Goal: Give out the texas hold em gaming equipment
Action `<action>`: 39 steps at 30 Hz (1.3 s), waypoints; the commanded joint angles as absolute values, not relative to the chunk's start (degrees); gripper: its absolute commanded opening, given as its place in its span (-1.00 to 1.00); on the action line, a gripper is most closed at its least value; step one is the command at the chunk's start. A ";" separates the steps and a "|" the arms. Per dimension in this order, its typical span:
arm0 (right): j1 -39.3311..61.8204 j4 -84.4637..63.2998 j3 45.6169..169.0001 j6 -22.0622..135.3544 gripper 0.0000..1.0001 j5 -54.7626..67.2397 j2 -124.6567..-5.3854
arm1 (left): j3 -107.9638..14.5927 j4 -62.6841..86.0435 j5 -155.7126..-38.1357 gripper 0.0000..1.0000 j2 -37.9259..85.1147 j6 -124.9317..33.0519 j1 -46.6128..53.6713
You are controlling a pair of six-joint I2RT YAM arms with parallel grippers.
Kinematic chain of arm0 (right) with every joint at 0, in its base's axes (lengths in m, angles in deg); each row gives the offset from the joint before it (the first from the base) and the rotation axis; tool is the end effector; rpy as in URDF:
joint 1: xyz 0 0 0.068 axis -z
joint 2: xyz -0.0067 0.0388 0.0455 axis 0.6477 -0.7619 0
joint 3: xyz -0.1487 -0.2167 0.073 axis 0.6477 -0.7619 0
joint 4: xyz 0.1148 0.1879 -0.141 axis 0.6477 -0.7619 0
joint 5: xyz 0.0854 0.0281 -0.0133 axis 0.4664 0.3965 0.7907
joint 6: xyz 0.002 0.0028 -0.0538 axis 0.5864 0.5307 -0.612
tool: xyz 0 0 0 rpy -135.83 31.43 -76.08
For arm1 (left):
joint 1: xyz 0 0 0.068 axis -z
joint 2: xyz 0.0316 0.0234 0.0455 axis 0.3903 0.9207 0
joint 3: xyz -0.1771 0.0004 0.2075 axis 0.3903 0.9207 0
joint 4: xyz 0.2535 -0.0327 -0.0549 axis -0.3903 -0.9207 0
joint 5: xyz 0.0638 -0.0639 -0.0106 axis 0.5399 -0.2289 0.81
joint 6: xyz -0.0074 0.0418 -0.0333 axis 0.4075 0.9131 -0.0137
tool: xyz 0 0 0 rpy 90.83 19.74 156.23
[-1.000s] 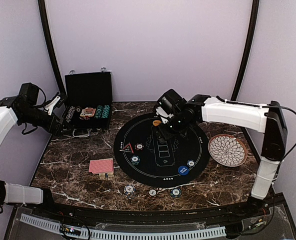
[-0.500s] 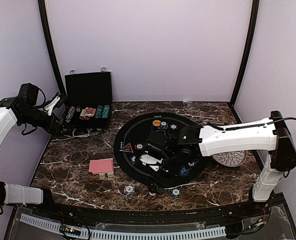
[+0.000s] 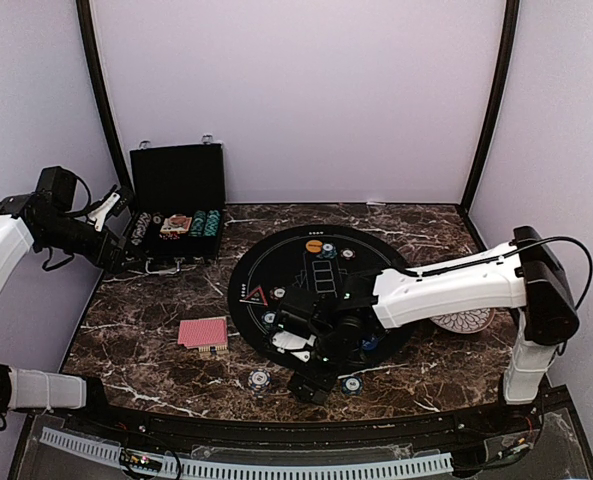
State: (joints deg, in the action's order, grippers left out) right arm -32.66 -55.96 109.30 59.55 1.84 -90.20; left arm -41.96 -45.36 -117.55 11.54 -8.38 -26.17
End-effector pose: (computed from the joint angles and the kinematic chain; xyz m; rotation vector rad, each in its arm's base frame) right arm 0.1051 0.3513 0.1965 -1.5629 2.5132 0.3273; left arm 0.2086 -0.0055 0.3452 0.6716 2.2491 -0.3731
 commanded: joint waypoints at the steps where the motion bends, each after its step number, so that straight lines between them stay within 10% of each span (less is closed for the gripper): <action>1: -33.46 -53.53 109.10 58.79 0.84 1.82 -91.62 | -41.67 -47.30 -118.07 0.97 10.07 -7.34 -25.88; 39: -34.58 -51.25 108.26 59.76 -0.16 3.20 -93.66 | -42.33 -47.28 -117.24 0.97 9.64 -7.20 -25.95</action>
